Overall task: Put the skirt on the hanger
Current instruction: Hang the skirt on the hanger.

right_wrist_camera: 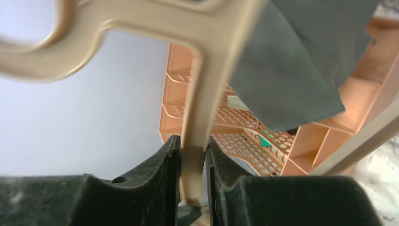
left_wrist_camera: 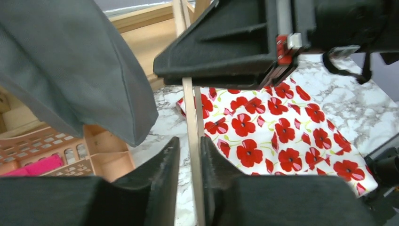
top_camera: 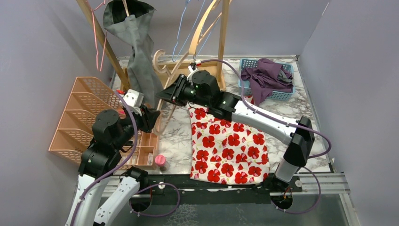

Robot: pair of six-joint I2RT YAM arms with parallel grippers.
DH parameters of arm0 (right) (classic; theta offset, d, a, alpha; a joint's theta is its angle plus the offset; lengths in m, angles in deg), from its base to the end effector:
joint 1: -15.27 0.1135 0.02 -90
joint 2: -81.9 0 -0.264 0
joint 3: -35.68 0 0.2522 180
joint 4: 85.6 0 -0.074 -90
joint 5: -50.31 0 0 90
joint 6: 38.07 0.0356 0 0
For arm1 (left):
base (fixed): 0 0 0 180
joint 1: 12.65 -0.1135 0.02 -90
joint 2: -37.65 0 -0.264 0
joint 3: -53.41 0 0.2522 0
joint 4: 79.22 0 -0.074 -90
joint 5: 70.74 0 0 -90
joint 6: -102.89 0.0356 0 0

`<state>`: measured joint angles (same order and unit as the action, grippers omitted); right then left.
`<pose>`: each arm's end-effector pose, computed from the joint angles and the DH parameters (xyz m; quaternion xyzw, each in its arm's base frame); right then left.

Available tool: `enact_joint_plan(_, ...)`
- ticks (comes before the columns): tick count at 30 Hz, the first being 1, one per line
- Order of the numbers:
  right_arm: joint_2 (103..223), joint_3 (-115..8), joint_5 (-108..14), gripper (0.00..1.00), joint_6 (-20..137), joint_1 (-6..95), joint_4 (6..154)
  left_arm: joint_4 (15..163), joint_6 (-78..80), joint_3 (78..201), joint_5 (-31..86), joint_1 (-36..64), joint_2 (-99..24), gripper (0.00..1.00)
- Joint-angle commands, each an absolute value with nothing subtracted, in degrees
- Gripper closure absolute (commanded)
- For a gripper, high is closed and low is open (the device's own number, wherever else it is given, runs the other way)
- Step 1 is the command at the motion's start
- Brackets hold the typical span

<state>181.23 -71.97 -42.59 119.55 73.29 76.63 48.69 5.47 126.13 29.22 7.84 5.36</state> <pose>0.2211 0.3576 0.3925 0.0475 0.7614 0.5837 0.2780 0.0874 -0.0392 0.3960 0.1424 0.7611 -0.2171 0.5944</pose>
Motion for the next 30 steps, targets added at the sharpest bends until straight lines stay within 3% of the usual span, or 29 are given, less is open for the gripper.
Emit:
enact_joint_plan(1,177.5,-66.5,-43.6,0.77,121.6,73.1,81.1,50.6,6.7,125.8,34.2,8.1,6.3,0.69)
enact_joint_plan(5,174.0,-59.4,-46.0,0.81,121.5,72.4,84.5,50.8,6.1,125.5,36.6,8.0,6.3,0.5)
enact_joint_plan(9,169.8,-50.0,-51.3,0.81,119.9,71.7,89.8,51.6,3.1,125.8,34.3,8.0,5.6,0.4)
enact_joint_plan(22,154.9,-27.2,-72.4,0.81,103.1,68.8,100.5,61.8,-17.6,124.8,37.4,8.0,-2.5,0.36)
enact_joint_plan(30,155.3,-24.5,-78.8,0.81,99.6,67.6,104.0,68.2,-27.3,122.1,42.9,8.0,-6.6,0.33)
